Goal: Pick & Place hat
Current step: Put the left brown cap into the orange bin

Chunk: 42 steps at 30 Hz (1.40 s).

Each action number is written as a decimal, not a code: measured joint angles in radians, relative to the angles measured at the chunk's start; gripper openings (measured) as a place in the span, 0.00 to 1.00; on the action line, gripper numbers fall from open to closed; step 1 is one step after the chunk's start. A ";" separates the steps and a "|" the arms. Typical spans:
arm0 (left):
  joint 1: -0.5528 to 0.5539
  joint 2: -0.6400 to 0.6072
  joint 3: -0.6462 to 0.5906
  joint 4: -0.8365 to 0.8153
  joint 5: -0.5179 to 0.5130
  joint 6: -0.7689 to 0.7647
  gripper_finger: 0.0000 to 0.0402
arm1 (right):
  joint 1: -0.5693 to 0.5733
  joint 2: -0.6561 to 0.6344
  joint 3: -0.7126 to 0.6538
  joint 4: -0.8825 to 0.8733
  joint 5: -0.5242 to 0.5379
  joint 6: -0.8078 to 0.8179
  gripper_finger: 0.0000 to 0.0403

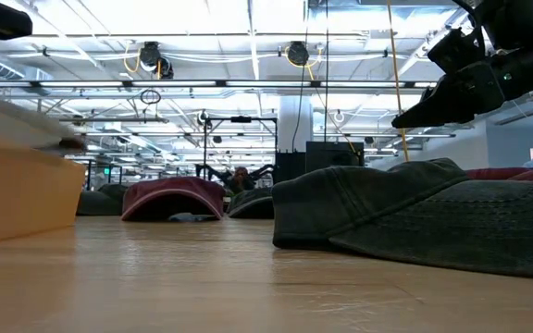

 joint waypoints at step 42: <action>0.287 0.000 -0.204 0.354 -0.230 -0.153 0.29 | 0.000 0.000 0.000 -0.003 0.000 0.003 0.38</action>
